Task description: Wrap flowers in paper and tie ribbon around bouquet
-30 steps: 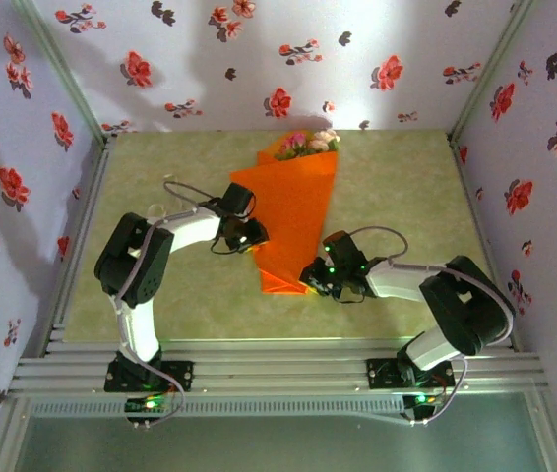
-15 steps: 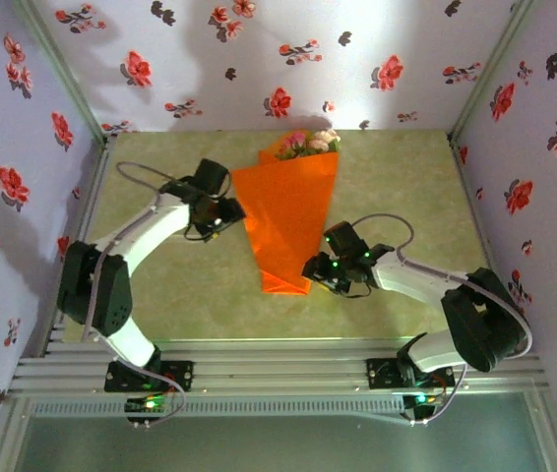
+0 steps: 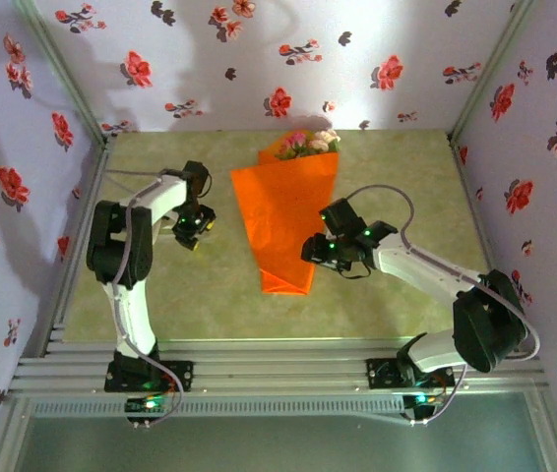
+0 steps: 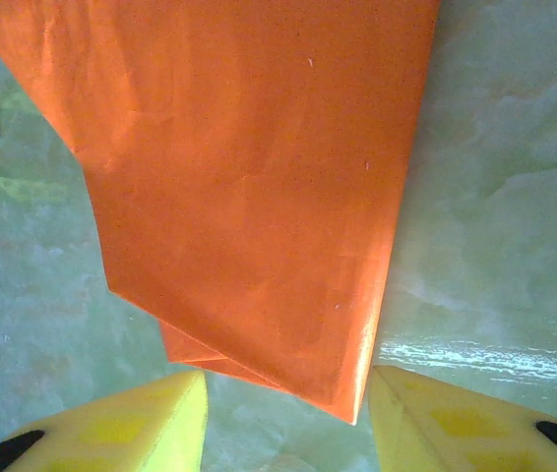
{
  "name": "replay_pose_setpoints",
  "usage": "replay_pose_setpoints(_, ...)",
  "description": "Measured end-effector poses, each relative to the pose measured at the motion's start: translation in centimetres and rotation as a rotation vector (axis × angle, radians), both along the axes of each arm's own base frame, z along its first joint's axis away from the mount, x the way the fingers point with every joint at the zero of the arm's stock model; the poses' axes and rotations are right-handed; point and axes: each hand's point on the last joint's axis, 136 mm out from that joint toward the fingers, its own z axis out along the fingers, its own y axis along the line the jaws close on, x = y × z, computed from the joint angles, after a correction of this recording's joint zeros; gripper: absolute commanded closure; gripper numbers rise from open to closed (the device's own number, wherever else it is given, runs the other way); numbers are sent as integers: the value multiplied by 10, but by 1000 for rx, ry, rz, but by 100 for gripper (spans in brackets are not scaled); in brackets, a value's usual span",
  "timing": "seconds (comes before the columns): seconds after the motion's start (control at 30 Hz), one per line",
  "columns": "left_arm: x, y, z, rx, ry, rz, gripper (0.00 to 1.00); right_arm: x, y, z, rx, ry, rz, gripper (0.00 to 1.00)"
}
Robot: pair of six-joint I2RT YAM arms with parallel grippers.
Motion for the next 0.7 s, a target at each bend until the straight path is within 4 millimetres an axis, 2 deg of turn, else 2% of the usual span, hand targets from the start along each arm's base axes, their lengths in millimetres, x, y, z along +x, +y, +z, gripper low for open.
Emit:
replay_pose_setpoints(0.07,2,-1,-2,-4,4,44,52,-1,-1,0,-3,1,3,52)
replay_pose_setpoints(0.13,4,-4,-4,-19,4,89,65,-2,-1,-1,-7,6,3,52)
replay_pose_setpoints(0.27,7,-9,-5,-52,-8,148,97,-2,-3,0,-11,4,3,53)
replay_pose_setpoints(0.3,10,-11,-4,-64,-23,157,100,-2,-3,0,-11,1,5,53)
replay_pose_setpoints(0.4,12,-13,-1,-85,-54,170,100,-2,-3,2,-11,-5,10,55)
replay_pose_setpoints(0.47,17,-22,4,-117,-98,156,100,-2,-3,2,-13,-8,17,56)
replay_pose_setpoints(0.57,20,-45,33,-180,-192,110,100,0,-1,4,-12,-19,28,57)
replay_pose_setpoints(0.7,17,-96,119,-348,-410,15,100,11,5,17,5,-51,34,58)
